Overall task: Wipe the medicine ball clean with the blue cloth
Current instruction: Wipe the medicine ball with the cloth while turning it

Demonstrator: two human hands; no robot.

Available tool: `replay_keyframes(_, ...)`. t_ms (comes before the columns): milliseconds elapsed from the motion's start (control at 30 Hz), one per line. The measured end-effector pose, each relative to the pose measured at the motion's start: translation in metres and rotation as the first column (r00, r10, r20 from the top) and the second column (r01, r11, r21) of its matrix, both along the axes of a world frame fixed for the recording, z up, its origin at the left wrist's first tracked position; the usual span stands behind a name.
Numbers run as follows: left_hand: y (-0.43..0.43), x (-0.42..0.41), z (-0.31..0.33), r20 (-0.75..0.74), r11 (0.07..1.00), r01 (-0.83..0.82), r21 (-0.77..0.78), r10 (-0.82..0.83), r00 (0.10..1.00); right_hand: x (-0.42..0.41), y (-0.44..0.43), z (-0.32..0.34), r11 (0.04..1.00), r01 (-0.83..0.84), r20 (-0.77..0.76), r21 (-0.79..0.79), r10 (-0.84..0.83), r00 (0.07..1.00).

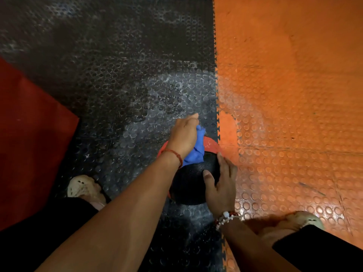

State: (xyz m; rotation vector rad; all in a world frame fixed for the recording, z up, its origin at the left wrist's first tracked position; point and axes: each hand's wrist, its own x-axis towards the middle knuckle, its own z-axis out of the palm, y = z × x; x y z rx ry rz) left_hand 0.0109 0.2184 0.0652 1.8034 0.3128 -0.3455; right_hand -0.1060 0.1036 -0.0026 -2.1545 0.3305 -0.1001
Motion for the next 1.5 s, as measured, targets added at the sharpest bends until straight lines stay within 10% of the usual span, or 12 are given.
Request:
replay_keyframes(167, 0.028, -0.007, -0.013, 0.049, 0.973, 0.176, 0.148, -0.185, 0.982, 0.01, -0.002, 0.016, 0.988, 0.107, -0.032, 0.109, -0.104, 0.994)
replay_keyframes(367, 0.046, -0.035, -0.045, -0.008, 0.94, -0.095, 0.327, 0.103, 0.995, 0.049, 0.011, 0.051, 0.982, 0.083, 0.011, 0.171, -0.086, 0.996)
replay_keyframes(567, 0.057, -0.048, -0.056, -0.142, 0.817, -0.473, -0.33, 0.452, 0.88, 0.103, 0.04, 0.068, 0.924, -0.361, -0.01, 0.124, 0.365, 0.931)
replay_keyframes(733, 0.055, -0.049, -0.061, -0.109, 0.76, -0.537, -0.366, 0.538, 0.836, 0.11, 0.063, 0.051, 0.708, -0.561, -0.314, -0.429, 0.465, 0.828)
replay_keyframes(1033, 0.03, -0.047, -0.074, 0.1, 0.904, -0.298, 0.306, 0.281, 0.955, 0.11, 0.026, 0.039, 0.926, -0.272, -0.002, -0.261, 0.281, 0.96)
replay_keyframes(1267, 0.009, -0.045, -0.067, 0.159, 0.885, -0.227, 0.407, 0.176, 0.971, 0.081, -0.014, 0.035, 0.996, 0.018, -0.153, -0.091, -0.032, 0.988)
replay_keyframes(1500, 0.006, -0.048, -0.067, 0.223, 0.883, -0.148, 0.445, 0.051, 0.973, 0.094, 0.004, 0.032, 0.968, -0.166, -0.036, -0.189, 0.162, 0.986)
